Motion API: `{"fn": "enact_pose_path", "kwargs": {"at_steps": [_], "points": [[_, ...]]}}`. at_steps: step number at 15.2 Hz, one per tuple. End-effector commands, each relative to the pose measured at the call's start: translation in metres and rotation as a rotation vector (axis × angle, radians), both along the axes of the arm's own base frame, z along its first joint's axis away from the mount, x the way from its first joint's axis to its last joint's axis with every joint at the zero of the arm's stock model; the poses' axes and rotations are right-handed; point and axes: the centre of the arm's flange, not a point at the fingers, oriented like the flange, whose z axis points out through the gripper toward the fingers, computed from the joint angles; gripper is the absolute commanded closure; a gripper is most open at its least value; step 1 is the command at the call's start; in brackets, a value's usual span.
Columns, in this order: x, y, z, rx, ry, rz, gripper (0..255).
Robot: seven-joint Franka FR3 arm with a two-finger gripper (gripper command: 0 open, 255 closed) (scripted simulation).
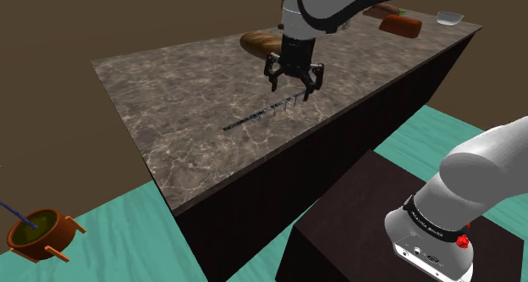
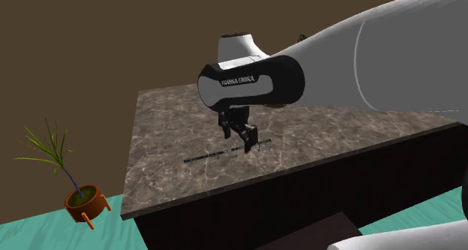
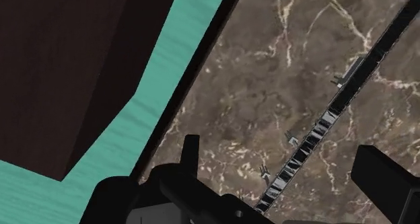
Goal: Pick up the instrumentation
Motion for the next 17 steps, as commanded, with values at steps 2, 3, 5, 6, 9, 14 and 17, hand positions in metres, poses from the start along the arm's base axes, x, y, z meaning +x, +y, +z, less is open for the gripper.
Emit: {"fn": "enact_pose_path", "kwargs": {"at_steps": [2,3,5,6,9,14,17], "points": [[0.031,0.008,-0.024,0.0,-0.004,-0.214,0],[0.042,0.008,-0.032,0.0,-0.005,-0.281,0],[0.065,0.008,-0.047,-0.002,-0.007,-0.415,0],[0.069,0.007,-0.05,-0.002,-0.007,-0.442,0],[0.069,0.007,-0.066,-0.002,-0.007,-0.442,0],[0.069,0.007,-0.09,-0.002,-0.007,-0.442,0],[0.07,0.007,-0.09,-0.002,-0.007,-0.442,255]]}}
